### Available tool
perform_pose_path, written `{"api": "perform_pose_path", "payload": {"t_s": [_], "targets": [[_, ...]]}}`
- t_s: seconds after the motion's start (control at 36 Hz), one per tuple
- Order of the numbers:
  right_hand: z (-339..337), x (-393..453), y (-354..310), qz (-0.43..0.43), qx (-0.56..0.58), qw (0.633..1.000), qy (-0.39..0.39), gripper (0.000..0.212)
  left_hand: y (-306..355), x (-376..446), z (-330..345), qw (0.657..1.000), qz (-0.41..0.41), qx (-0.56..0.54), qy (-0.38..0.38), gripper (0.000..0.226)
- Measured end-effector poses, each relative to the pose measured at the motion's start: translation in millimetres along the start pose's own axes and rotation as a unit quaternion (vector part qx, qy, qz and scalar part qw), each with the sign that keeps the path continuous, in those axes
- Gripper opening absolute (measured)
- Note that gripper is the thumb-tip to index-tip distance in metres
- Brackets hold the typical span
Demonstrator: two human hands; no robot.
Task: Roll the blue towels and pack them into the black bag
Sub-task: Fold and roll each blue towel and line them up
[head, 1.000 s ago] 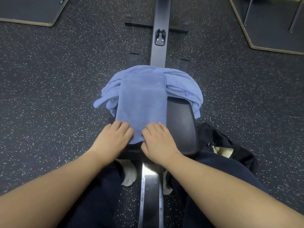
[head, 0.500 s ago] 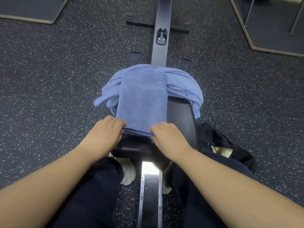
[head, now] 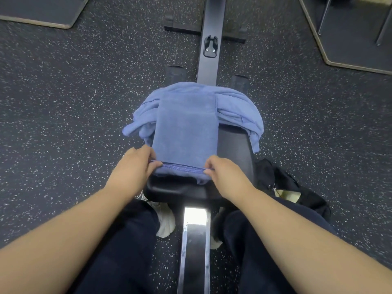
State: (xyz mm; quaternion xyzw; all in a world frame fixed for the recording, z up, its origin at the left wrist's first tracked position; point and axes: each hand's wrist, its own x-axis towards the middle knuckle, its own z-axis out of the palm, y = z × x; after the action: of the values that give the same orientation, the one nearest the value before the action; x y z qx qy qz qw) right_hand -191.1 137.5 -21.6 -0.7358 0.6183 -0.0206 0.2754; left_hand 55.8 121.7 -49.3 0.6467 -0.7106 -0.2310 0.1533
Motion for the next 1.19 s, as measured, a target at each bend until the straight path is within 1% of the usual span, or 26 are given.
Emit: {"api": "perform_pose_path", "payload": {"t_s": [0.06, 0.11, 0.14, 0.25, 0.31, 0.33, 0.42, 0.44, 0.47, 0.5, 0.56, 0.61, 0.67, 0.72, 0.78, 0.81, 0.92, 0.97, 1.06, 1.19], "targets": [[0.4, -0.2, -2.6, 0.004, -0.003, 1.0, 0.009, 0.012, 4.0, 0.0, -0.4, 1.0, -0.004, 0.022, 0.008, 0.02], [1.6, 1.0, -4.3, -0.001, -0.018, 1.0, 0.023, 0.013, 8.3, 1.1, -1.1, 0.998, 0.011, 0.057, 0.014, 0.023], [2.4, 1.9, -4.4, -0.002, -0.026, 0.999, 0.03, 0.013, 9.8, 1.4, -1.5, 0.997, 0.032, 0.073, 0.021, 0.025], [2.8, 3.7, -4.8, -0.027, -0.066, 0.996, 0.054, 0.011, 8.9, 1.4, -0.4, 0.977, 0.172, 0.114, 0.045, 0.027], [2.9, 3.7, -7.1, -0.055, -0.092, 0.991, 0.082, 0.008, 9.9, 0.4, 0.0, 0.963, 0.228, 0.14, 0.032, 0.023], [3.3, 4.0, -8.6, -0.067, -0.099, 0.989, 0.088, 0.008, 11.1, -0.3, 0.6, 0.959, 0.241, 0.148, 0.02, 0.023], [5.3, 3.0, -12.4, -0.099, -0.107, 0.985, 0.092, 0.028, 13.2, 0.2, 5.7, 0.954, 0.251, 0.164, 0.002, 0.028], [5.6, 2.2, -15.0, -0.11, -0.115, 0.984, 0.078, 0.029, 13.5, 0.3, 7.1, 0.951, 0.254, 0.174, 0.006, 0.021], [6.9, 1.8, -17.2, -0.123, -0.121, 0.982, 0.071, 0.027, 13.0, 0.5, 8.8, 0.948, 0.259, 0.182, 0.014, 0.009], [9.8, 1.2, -17.5, -0.13, -0.124, 0.982, 0.057, 0.025, 12.7, 0.7, 9.8, 0.947, 0.26, 0.188, 0.021, 0.008], [13.8, 1.0, -17.9, -0.127, -0.124, 0.983, 0.052, 0.022, 12.3, -0.5, 12.1, 0.942, 0.263, 0.208, 0.015, 0.022], [18.8, 2.1, -17.2, -0.126, -0.109, 0.984, 0.06, 0.019, 11.2, -1.6, 12.8, 0.935, 0.266, 0.233, 0.014, 0.027], [22.2, 3.4, -17.0, -0.117, -0.085, 0.988, 0.054, 0.015, 10.8, -0.5, 13.2, 0.933, 0.261, 0.248, 0.013, 0.027], [25.6, 4.3, -16.2, -0.116, -0.078, 0.987, 0.075, 0.01, 10.9, 1.6, 14.3, 0.934, 0.255, 0.249, 0.024, 0.018], [27.0, 2.9, -16.4, -0.118, -0.077, 0.984, 0.113, 0.007, 11.1, 3.5, 15.9, 0.934, 0.252, 0.251, 0.033, 0.017], [28.0, 2.7, -15.7, -0.116, -0.087, 0.983, 0.113, 0.01, 11.7, 3.7, 16.2, 0.932, 0.251, 0.26, 0.034, 0.019], [29.1, 2.4, -17.6, -0.098, -0.15, 0.978, 0.109, 0.034, 11.4, 5.0, 15.7, 0.925, 0.25, 0.284, 0.041, 0.024], [30.9, 3.8, -19.4, -0.083, -0.166, 0.975, 0.125, 0.04, 10.4, 5.8, 16.0, 0.924, 0.245, 0.289, 0.054, 0.023], [33.0, 5.9, -18.1, -0.09, -0.178, 0.968, 0.149, 0.04, 9.3, 6.6, 17.1, 0.924, 0.243, 0.288, 0.072, 0.023], [32.8, 7.9, -16.7, -0.084, -0.183, 0.965, 0.167, 0.035, 8.5, 10.4, 18.6, 0.926, 0.233, 0.278, 0.103, 0.03]]}}
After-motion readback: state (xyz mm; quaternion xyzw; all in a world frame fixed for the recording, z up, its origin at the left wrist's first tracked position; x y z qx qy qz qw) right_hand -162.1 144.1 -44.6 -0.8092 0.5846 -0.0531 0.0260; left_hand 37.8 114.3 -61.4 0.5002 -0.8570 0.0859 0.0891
